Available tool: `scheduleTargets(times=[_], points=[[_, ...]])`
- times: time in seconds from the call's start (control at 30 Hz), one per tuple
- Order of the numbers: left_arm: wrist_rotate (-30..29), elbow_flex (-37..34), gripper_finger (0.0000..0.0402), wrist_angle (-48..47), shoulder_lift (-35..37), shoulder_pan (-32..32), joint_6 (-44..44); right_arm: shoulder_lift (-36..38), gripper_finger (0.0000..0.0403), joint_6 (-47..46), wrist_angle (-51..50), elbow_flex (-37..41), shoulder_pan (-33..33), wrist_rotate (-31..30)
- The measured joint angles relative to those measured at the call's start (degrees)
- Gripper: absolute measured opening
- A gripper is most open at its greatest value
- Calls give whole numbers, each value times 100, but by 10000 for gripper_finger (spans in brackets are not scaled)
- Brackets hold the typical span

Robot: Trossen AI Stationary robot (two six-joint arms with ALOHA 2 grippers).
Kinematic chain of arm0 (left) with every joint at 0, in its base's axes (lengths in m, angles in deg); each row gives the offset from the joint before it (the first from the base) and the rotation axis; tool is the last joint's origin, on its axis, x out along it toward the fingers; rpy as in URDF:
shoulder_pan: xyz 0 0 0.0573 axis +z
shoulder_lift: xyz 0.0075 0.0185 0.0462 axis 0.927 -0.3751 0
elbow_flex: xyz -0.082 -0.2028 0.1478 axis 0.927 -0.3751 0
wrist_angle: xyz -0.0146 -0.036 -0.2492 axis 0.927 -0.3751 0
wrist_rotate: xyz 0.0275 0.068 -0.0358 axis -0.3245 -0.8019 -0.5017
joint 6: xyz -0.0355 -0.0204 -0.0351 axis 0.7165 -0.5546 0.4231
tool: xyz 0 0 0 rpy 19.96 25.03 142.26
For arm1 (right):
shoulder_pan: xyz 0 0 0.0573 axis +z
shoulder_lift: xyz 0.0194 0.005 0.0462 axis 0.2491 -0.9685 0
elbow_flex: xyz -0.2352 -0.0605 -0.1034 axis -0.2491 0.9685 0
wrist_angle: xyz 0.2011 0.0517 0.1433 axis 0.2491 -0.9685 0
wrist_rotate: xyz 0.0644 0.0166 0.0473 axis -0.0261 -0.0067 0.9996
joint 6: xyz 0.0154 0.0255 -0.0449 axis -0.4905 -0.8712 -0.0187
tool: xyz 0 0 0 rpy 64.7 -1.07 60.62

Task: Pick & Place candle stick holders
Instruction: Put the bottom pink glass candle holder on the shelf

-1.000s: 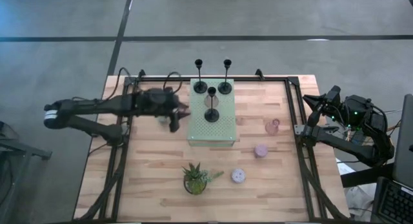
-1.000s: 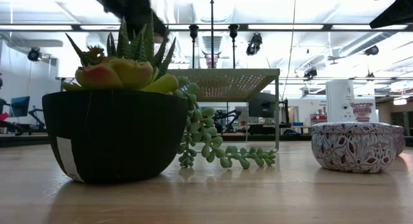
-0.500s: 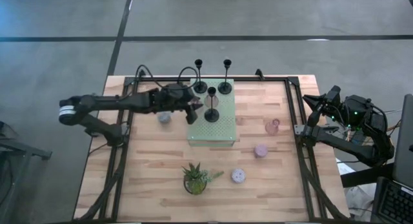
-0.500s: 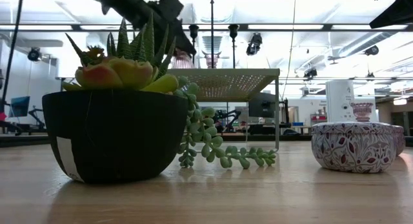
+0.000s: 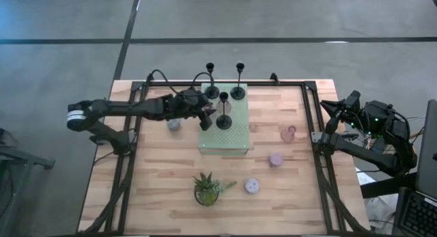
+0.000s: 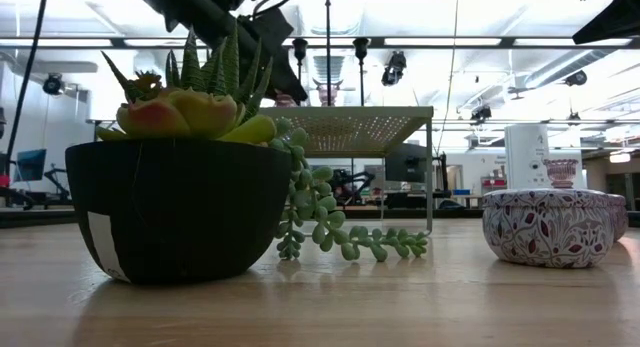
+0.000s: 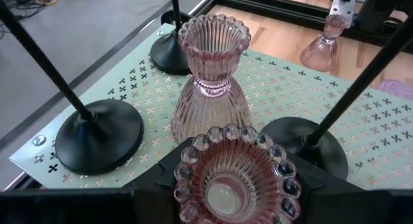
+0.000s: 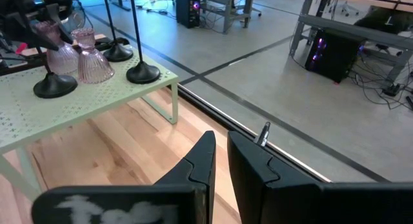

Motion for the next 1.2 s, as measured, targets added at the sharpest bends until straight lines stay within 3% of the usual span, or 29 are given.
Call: scheduleTargets(times=[1.1, 1.2], points=[[339, -5, 149, 208, -98, 213, -105, 0, 34, -1, -1, -1, 0, 1], [340, -7, 178, 185, -103, 231, -120, 0, 34, 0, -2, 0, 0, 2]])
